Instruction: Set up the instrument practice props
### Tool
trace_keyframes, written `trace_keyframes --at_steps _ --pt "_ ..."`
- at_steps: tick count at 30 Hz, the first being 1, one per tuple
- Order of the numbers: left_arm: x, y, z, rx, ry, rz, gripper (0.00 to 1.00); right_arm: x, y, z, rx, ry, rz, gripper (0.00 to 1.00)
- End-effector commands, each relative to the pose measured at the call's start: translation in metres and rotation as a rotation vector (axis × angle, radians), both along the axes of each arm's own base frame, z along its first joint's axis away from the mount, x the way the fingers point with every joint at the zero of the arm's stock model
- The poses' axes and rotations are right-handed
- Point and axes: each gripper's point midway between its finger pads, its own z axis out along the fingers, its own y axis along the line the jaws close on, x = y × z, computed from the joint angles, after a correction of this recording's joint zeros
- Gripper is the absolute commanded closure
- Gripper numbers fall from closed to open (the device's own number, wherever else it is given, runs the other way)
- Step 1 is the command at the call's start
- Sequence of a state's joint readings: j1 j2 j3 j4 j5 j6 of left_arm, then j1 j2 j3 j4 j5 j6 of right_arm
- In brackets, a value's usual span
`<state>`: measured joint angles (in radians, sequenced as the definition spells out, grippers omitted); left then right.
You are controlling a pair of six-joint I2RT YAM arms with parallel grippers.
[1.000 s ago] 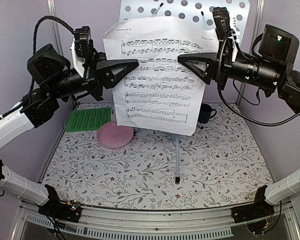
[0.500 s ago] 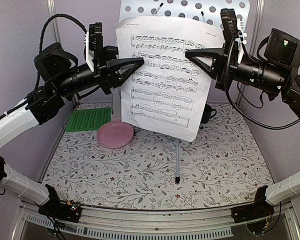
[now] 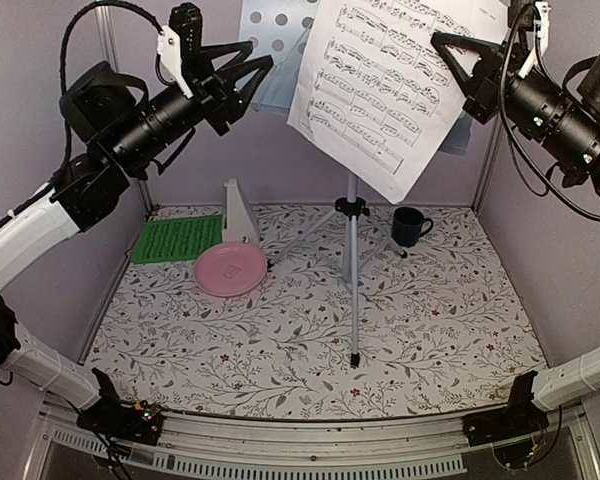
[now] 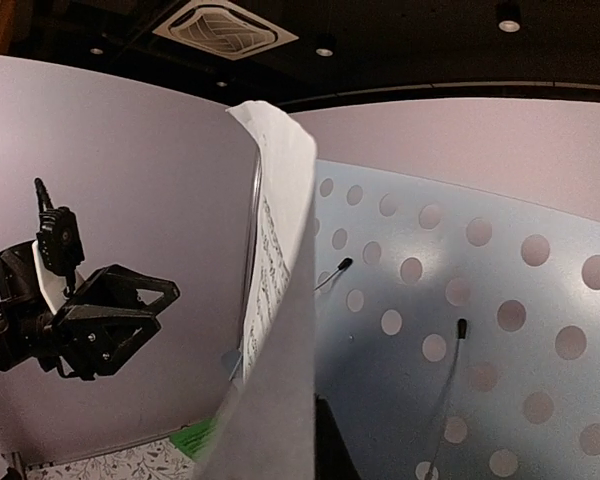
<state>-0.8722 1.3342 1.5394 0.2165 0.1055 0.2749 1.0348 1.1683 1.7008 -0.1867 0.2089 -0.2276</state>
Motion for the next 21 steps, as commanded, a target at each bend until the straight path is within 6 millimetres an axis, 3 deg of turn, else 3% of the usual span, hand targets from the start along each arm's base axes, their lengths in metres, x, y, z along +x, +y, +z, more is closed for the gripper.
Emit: trace_keyframes --at_steps 1,11,21 --pt "0.030 -0.006 0.013 0.025 -0.050 0.141 0.55 0.009 -0.037 0.037 0.125 -0.038 -0.164 1.00" --pt "0.079 -0.040 0.014 0.122 -0.092 0.309 0.54 0.021 -0.047 0.046 0.106 -0.080 -0.290 1.00" --pt "0.103 -0.046 0.015 0.157 -0.106 0.413 0.65 0.026 -0.044 0.050 0.101 -0.115 -0.333 1.00"
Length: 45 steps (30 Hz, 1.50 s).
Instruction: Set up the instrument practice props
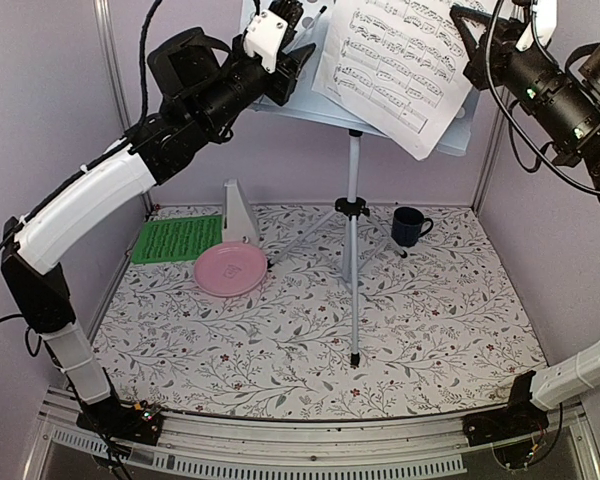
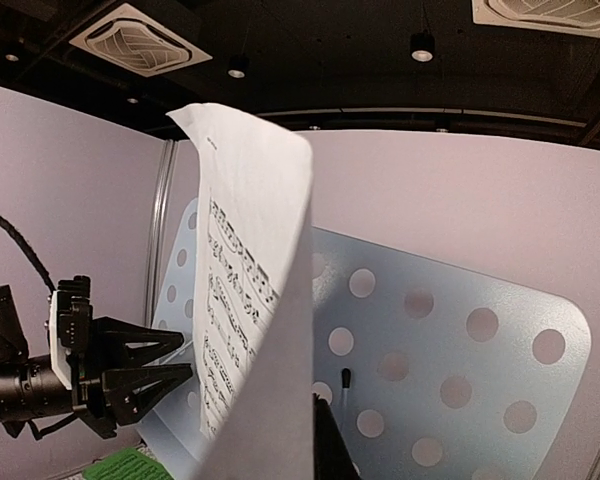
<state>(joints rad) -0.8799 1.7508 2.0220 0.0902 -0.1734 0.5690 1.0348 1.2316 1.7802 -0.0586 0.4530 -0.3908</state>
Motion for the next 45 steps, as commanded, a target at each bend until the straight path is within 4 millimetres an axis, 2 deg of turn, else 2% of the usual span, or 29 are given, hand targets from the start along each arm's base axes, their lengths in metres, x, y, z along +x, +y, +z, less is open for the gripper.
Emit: trace_keyframes --at_steps 1,6,16,20,23,26,36,45 --pt "0.002 0.007 0.011 -0.003 -0.028 0.053 0.68 0.000 -0.012 0.015 0.040 -0.040 -0.053 1.00" --pt "0.004 0.008 0.013 -0.004 -0.042 0.074 0.79 0.005 -0.012 0.017 0.051 -0.048 -0.091 1.00" --pt "0.014 0.007 0.009 0.022 -0.032 0.120 0.82 0.010 -0.012 0.018 0.051 -0.060 -0.130 1.00" --pt "0.013 0.006 0.009 0.013 -0.032 0.114 0.92 0.012 -0.011 0.017 0.047 -0.058 -0.140 1.00" --pt "0.012 0.013 0.015 -0.037 -0.041 0.129 1.00 0.014 -0.011 0.016 0.042 -0.057 -0.149 1.00" --pt "0.007 0.023 0.022 -0.107 -0.058 0.134 1.00 0.015 -0.010 0.014 0.037 -0.056 -0.156 1.00" --pt "-0.015 0.035 0.030 -0.240 -0.133 0.051 1.00 0.022 -0.005 0.013 0.036 -0.062 -0.193 1.00" --pt "-0.032 0.029 0.023 -0.222 -0.196 -0.040 1.00 0.030 0.012 0.016 0.009 -0.111 -0.203 1.00"
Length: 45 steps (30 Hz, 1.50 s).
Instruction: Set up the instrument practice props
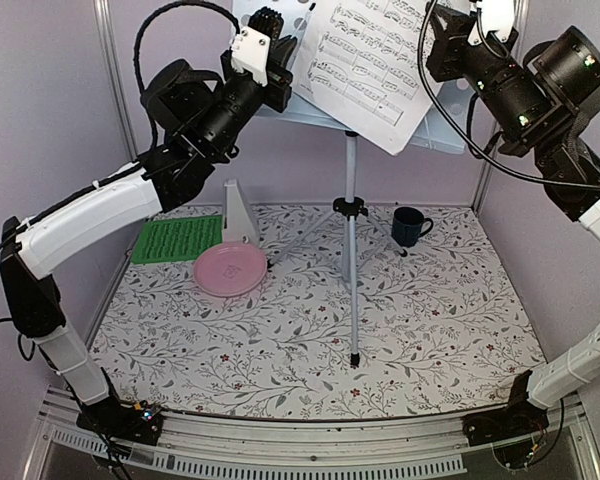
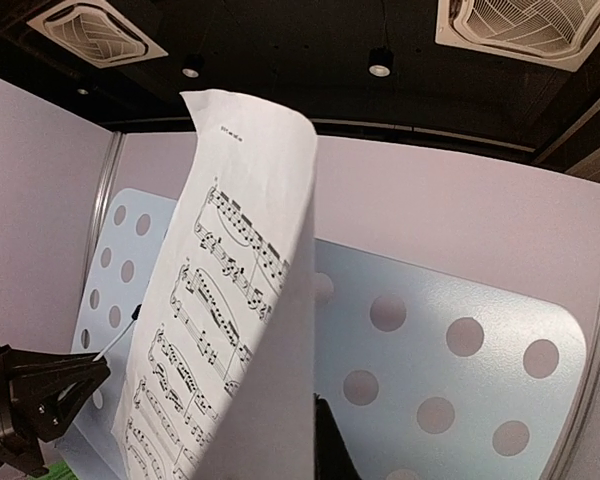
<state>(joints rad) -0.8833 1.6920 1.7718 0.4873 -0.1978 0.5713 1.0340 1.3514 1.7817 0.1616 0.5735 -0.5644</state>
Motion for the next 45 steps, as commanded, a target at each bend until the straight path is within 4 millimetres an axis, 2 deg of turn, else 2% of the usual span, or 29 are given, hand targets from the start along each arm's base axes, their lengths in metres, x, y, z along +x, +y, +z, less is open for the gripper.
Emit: trace_keyframes --at_steps 1,9,11,14,18,24,36,41,45 --pt "-0.024 0.013 0.021 -0.052 -0.086 -0.066 1.00 0.000 -0.001 0.016 0.021 -0.056 -0.016 1.00" --pt "-0.035 0.012 0.016 -0.022 -0.136 -0.116 1.00 0.006 0.027 0.021 -0.079 -0.156 0.033 1.00" --pt "-0.036 0.012 0.015 -0.021 -0.140 -0.121 1.00 0.010 0.027 0.024 -0.090 -0.168 0.020 1.00" --pt "-0.036 0.016 0.016 -0.040 -0.143 -0.115 1.00 0.015 0.022 0.029 -0.085 -0.171 -0.020 1.00" --pt "-0.031 0.026 0.021 -0.096 -0.131 -0.082 1.00 0.017 0.002 0.037 -0.047 -0.159 -0.103 1.00" --pt "-0.025 0.034 0.021 -0.159 -0.146 -0.021 1.00 0.020 -0.008 0.033 -0.002 -0.111 -0.119 1.00" --pt "-0.027 0.015 0.013 -0.150 -0.199 -0.005 1.00 0.025 0.003 0.030 0.009 -0.085 -0.110 1.00" --pt "-0.036 -0.005 0.004 -0.063 -0.240 -0.044 1.00 0.022 0.018 0.030 -0.020 -0.113 -0.067 1.00" --pt "-0.043 -0.019 -0.004 0.010 -0.253 -0.104 1.00 0.020 0.036 0.029 -0.076 -0.156 -0.015 1.00"
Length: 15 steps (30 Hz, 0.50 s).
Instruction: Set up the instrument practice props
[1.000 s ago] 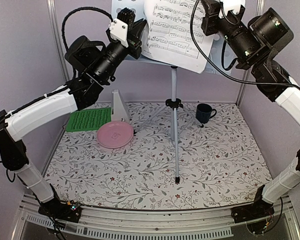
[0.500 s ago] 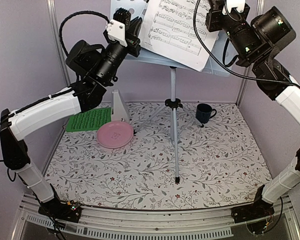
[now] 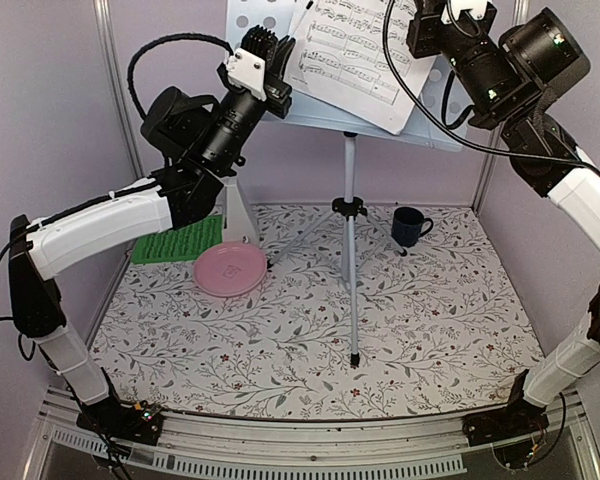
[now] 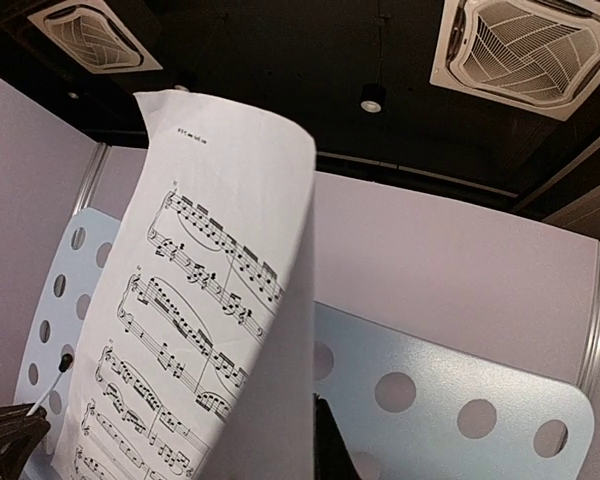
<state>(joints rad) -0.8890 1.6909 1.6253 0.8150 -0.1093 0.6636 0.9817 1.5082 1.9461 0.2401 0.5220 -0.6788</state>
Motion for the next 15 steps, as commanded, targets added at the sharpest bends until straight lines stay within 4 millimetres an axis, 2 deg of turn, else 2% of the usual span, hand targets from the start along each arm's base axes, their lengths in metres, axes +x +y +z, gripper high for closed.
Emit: trace_keyframes --at_steps 1,11,15 --pt "-0.019 -0.021 -0.005 0.076 -0.052 -0.078 1.00 -0.004 0.025 0.003 -0.065 -0.059 0.062 1.00" --pt "-0.026 -0.028 -0.011 0.131 -0.052 -0.119 1.00 -0.008 0.064 0.003 -0.183 -0.171 0.132 1.00" --pt "-0.026 -0.030 -0.012 0.145 -0.049 -0.122 1.00 -0.007 0.073 0.005 -0.230 -0.215 0.119 1.00"
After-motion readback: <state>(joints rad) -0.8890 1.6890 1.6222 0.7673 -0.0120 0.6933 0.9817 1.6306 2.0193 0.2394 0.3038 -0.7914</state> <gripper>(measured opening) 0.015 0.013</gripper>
